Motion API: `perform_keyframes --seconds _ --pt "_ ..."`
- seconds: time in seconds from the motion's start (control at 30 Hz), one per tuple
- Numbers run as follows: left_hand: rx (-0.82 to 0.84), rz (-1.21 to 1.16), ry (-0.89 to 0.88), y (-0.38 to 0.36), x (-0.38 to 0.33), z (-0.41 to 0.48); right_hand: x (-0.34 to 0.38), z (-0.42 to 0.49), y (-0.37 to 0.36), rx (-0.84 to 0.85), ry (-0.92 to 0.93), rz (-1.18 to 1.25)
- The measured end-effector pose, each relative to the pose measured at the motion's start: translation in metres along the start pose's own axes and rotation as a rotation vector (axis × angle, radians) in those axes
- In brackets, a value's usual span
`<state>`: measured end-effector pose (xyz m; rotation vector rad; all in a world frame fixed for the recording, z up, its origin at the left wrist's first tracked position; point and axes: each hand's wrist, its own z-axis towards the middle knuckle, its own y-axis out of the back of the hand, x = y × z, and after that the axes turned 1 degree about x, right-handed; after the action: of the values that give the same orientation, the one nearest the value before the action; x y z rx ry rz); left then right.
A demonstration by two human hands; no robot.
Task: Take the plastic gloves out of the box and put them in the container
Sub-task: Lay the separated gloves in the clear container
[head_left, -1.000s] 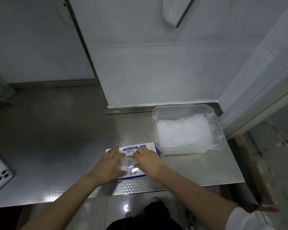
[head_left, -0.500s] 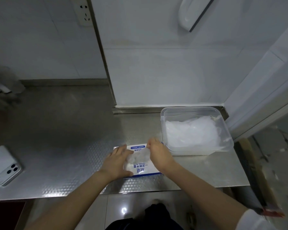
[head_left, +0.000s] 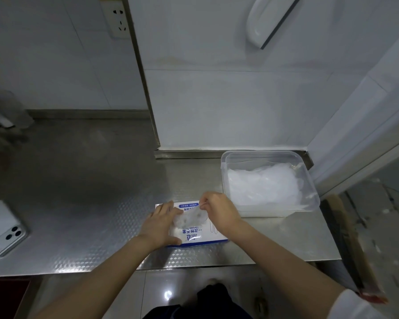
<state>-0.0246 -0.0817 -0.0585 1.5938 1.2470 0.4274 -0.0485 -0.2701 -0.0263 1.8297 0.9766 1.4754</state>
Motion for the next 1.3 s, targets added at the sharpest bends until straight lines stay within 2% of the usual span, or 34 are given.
perform_keyframes --seconds 0.27,0.43,0.57,0.63,0.73,0.8,0.97,1.03,1.1,1.17,1.23,1.3 --pt "0.018 0.059 0.029 0.003 -0.006 0.003 -0.004 -0.003 0.035 -0.129 0.008 -0.029" --pt "0.034 0.047 0.023 0.004 -0.007 0.003 -0.003 -0.002 0.075 -0.337 0.006 -0.183" --pt "0.133 0.021 0.038 0.013 -0.008 0.006 -0.008 0.002 0.100 -0.402 -0.041 -0.128" --pt "0.170 -0.139 0.023 0.028 -0.011 0.010 -0.012 -0.001 0.108 -0.401 -0.016 -0.074" --pt "0.131 -0.614 0.002 0.065 -0.028 0.014 -0.018 -0.006 0.115 -0.376 0.029 0.019" --pt "0.100 -0.812 -0.058 0.086 -0.044 0.018 -0.021 -0.009 0.117 -0.331 0.052 0.120" --pt "-0.011 -0.975 -0.182 0.102 -0.067 0.033 -0.023 -0.022 0.115 -0.174 0.158 0.331" --pt "-0.192 -0.942 -0.174 0.100 -0.073 0.041 -0.030 -0.026 0.116 -0.150 0.151 0.363" --pt "-0.361 -1.007 -0.132 0.098 -0.079 0.045 -0.039 -0.025 0.116 -0.234 0.096 0.418" --pt "-0.435 -1.135 -0.106 0.101 -0.090 0.046 -0.049 -0.024 0.118 -0.305 -0.043 0.596" --pt "-0.428 -1.250 -0.097 0.104 -0.100 0.044 -0.057 -0.023 0.118 -0.203 -0.191 0.768" --pt "-0.352 -1.360 -0.095 0.106 -0.108 0.043 -0.064 -0.023 0.114 -0.061 -0.248 0.818"
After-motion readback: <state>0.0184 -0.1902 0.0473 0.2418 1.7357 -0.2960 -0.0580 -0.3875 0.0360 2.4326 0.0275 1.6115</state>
